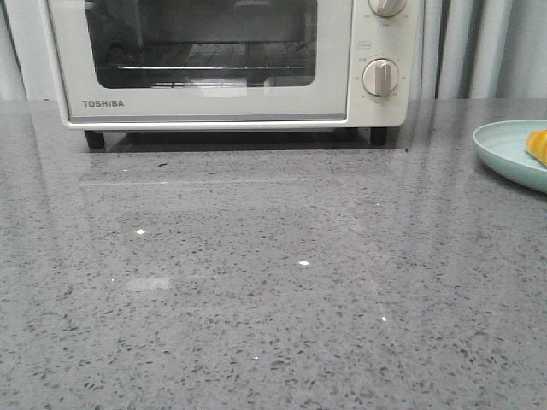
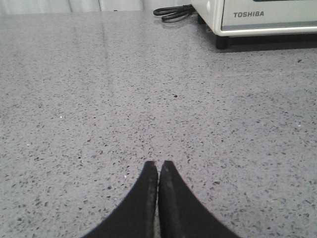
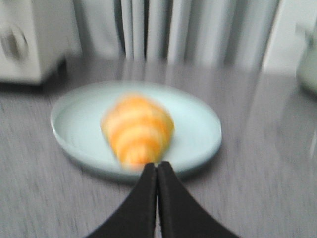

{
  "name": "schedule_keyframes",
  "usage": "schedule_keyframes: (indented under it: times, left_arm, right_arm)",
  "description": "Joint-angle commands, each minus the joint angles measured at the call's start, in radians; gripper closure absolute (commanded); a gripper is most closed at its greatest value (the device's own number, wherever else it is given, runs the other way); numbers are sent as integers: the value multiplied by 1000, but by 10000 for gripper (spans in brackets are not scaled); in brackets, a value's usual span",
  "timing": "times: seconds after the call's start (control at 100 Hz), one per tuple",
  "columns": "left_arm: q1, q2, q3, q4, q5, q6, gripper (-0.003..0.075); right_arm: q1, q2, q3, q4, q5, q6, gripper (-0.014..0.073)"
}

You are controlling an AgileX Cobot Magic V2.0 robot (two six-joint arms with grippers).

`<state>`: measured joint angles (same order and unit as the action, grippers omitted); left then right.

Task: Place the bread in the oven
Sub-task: 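Move the left gripper toward the toaster oven door handle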

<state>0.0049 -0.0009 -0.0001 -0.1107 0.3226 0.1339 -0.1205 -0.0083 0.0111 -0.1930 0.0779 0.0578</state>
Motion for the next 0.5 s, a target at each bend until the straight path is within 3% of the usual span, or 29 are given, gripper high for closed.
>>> schedule_keyframes:
  times: [0.0,0.08,0.2,0.37,0.49]
  left_arm:
    - [-4,-28,24,8,-70,-3,741]
    - [-4,-28,24,-23,-72,-3,741]
    - [-4,-28,24,-179,-107,-4,741]
    - [-4,-28,20,-711,-349,-4,741]
    - [-4,-28,15,-1155,-527,-4,741]
  right_arm:
    - [-5,-20,25,-16,-241,-1,641]
    - [-5,-20,25,-6,-349,13,641]
    - [-5,-20,24,135,-416,184,641]
    - [-5,-20,17,371,-260,269,641]
    - [-5,-20,-8,388,-243,269,641]
